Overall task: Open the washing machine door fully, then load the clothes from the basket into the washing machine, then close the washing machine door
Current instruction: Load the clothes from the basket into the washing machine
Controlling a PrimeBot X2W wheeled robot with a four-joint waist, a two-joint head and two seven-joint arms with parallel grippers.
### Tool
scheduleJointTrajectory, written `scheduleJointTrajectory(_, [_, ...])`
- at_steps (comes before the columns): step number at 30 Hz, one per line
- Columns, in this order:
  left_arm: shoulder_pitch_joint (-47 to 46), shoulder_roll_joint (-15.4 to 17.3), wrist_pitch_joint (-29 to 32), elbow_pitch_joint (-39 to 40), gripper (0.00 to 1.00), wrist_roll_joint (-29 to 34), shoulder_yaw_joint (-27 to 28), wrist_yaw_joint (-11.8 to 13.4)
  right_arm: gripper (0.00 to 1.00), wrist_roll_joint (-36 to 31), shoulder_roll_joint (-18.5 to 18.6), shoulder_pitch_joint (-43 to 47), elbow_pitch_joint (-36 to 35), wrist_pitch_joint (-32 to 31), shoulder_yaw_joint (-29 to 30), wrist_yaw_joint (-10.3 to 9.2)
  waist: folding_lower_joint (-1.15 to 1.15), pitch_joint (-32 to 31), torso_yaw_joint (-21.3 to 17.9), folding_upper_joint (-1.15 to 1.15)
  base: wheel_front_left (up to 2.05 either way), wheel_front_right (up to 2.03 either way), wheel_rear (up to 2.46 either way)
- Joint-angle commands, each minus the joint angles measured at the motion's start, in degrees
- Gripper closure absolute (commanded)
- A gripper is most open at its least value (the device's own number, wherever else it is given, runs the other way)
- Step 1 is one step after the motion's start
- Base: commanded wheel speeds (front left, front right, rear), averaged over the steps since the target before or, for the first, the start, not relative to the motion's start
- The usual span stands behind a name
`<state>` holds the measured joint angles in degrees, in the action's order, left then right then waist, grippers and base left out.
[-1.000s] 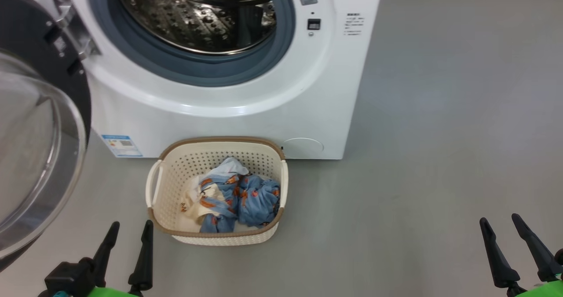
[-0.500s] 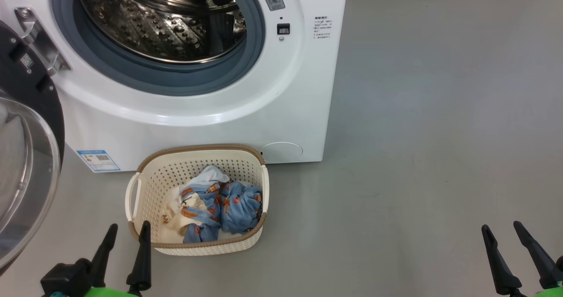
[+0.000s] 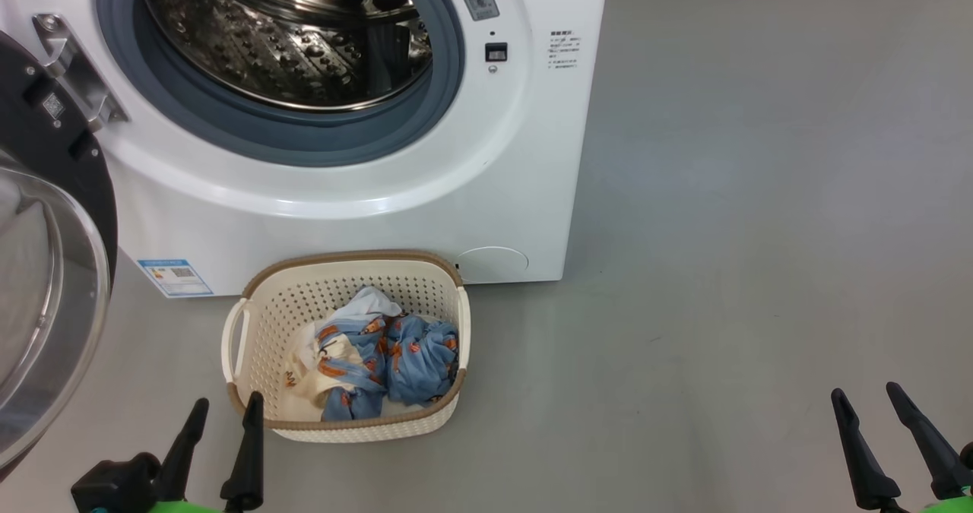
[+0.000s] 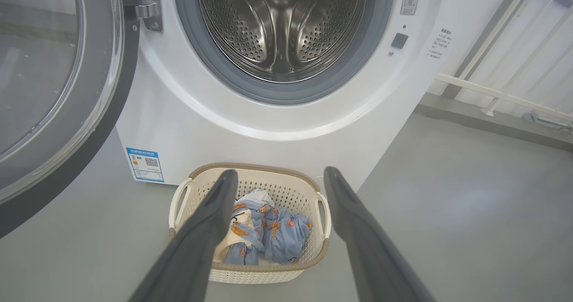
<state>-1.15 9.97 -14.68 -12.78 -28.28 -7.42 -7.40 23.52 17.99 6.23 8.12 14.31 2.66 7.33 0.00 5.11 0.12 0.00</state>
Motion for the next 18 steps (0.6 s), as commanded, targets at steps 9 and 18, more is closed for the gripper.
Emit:
scheduleJointTrajectory(9, [-3.1, 1.6, -0.3, 1.7, 0.0, -0.2, 1.5, -0.1, 0.0, -0.4, 1.2, -1.0, -1.4, 0.7, -0.9, 0.16, 0.0, 1.7, 0.2, 0.0, 1.0, -1.82, 0.82])
scheduleJointTrajectory(18, [-3.9, 0.9, -0.3, 2.2, 0.0, 2.2, 2.0, -0.1, 0.0, -0.4, 1.0, -1.7, -1.4, 0.7, -1.0, 0.16, 0.0, 2.6, 0.4, 0.0, 1.08, -1.27, 0.19])
